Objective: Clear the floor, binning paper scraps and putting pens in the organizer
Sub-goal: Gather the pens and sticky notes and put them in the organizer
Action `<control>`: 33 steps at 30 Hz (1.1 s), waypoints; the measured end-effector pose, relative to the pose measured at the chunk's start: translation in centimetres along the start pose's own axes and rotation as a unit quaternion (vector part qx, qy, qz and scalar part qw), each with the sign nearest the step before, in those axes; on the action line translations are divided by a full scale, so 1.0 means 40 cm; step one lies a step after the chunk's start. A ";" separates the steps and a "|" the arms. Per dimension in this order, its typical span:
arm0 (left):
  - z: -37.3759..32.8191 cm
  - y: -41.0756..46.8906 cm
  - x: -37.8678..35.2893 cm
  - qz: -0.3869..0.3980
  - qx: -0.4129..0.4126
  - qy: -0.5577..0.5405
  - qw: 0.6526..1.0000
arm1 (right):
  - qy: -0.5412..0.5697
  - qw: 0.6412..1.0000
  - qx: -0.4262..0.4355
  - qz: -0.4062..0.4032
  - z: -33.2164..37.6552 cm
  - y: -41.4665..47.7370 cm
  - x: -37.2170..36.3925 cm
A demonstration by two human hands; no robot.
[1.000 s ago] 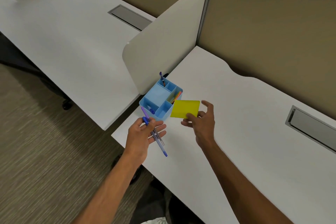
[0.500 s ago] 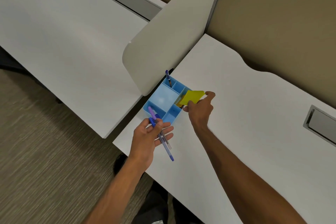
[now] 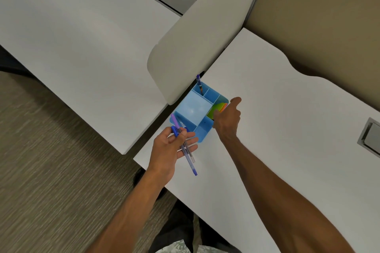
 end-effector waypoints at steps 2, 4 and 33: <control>-0.004 0.004 0.000 -0.002 -0.001 0.013 1.000 | -0.002 1.000 0.009 0.004 0.010 -0.006 0.010; -0.008 0.005 0.000 -0.002 -0.001 0.030 1.000 | -0.006 0.998 0.057 -0.004 0.032 -0.018 0.030; -0.126 0.011 -0.102 0.084 -0.039 0.281 0.955 | 0.144 0.831 0.288 0.453 0.275 -0.025 0.200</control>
Point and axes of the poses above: each hand's wrist, its own y-axis towards the middle knuckle, its own x-axis out of the back of the hand, z = x × y, the point moved 2 cm from there along y, towards the middle knuckle, and after that the axes turned 14 degrees about x, right-handed, at the moved point
